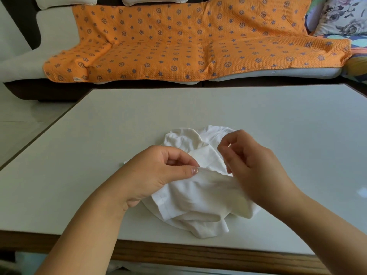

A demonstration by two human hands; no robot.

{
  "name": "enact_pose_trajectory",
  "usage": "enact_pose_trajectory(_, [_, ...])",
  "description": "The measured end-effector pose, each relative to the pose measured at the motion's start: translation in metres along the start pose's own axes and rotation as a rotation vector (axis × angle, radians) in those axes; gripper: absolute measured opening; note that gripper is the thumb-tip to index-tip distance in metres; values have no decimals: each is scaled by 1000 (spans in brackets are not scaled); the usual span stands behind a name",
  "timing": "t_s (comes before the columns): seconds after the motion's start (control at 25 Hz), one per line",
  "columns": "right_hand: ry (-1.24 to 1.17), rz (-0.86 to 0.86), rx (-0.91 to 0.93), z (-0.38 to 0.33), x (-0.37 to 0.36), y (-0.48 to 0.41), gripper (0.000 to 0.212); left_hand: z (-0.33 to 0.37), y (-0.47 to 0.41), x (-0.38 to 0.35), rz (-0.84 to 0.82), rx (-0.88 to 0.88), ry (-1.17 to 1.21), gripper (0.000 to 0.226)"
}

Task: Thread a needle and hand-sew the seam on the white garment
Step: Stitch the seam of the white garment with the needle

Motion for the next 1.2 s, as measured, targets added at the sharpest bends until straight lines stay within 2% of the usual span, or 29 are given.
enact_pose_trajectory(0.08, [-100,-103,-36,2,-4,1,15,0,0,1,3,-13,-13,6])
enact_pose_trajectory(0.2, [-92,-213,-25,2,-7,3,10,0,-1,0,-11,-26,-24,7])
enact_pose_trajectory(0.36, [-95,-297,-8,-1,-9,6,16,1,0,-2,-9,-23,6,6])
enact_pose_trajectory(0.88, [-124,-328,-1,2,-12,5,19,2,-1,-2,-21,-26,19,6])
enact_pose_trajectory(1.2, [-222,-384,-25,0,-19,7,19,1,-1,-4,-52,-27,25,5])
Point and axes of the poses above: each hand's wrist, its own y-axis away from the middle knuckle, its own x-axis out of the back of the hand, z = x × y, the point moved 8 cm from there along -y, towards the middle knuckle, and after that the axes turned 6 degrees about y, right-handed, at the moved point
